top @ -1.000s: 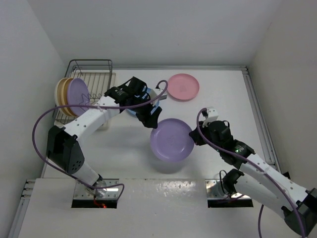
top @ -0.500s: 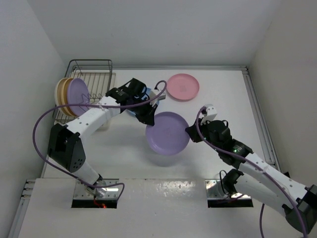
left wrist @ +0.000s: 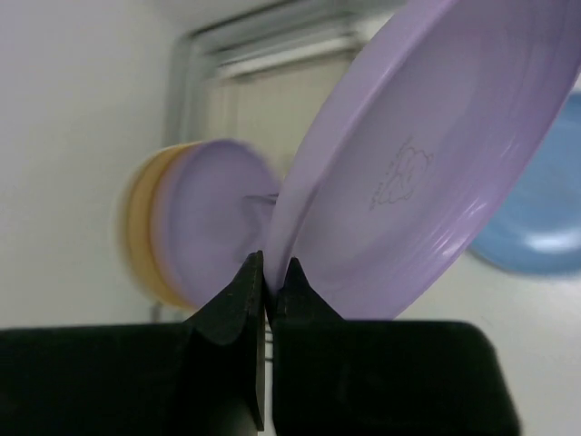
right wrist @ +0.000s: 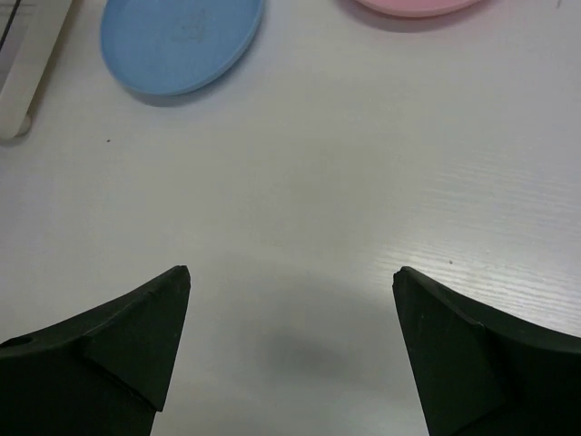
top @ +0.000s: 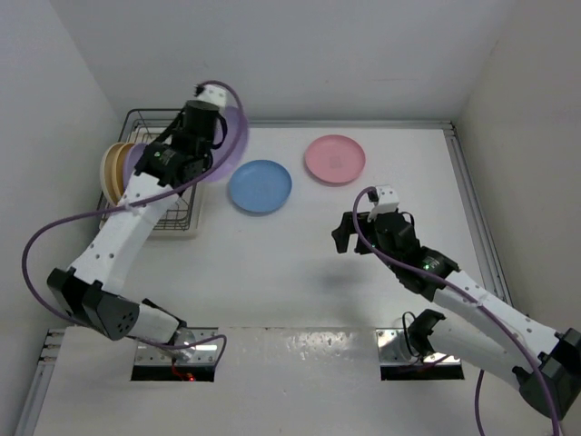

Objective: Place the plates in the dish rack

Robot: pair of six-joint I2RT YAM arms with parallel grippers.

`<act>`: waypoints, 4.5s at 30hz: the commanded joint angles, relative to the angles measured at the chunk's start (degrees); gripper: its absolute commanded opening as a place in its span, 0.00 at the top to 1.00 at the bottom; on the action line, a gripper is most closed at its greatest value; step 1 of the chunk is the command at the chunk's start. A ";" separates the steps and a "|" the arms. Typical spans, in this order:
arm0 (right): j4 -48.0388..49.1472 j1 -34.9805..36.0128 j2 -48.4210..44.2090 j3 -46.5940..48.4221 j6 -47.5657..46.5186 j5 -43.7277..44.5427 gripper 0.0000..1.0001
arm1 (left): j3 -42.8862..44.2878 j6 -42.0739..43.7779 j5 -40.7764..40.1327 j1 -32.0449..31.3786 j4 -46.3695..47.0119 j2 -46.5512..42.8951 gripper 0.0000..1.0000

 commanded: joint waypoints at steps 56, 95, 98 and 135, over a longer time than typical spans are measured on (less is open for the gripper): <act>-10.05 -13.79 17.89 16.31 5.61 -2.91 0.00 | -12.21 -7.11 -4.35 21.94 8.29 1.55 0.08; -6.35 -19.95 17.63 13.59 1.92 -7.92 0.00 | 15.49 -12.39 29.05 13.41 2.13 51.20 0.56; -6.53 -19.86 16.49 13.41 1.65 -7.74 0.00 | 15.49 -11.86 28.26 13.94 2.13 48.14 1.00; -10.12 -18.98 12.00 20.88 3.24 -8.71 0.03 | -21.69 43.16 -48.03 8.84 66.46 6.46 1.00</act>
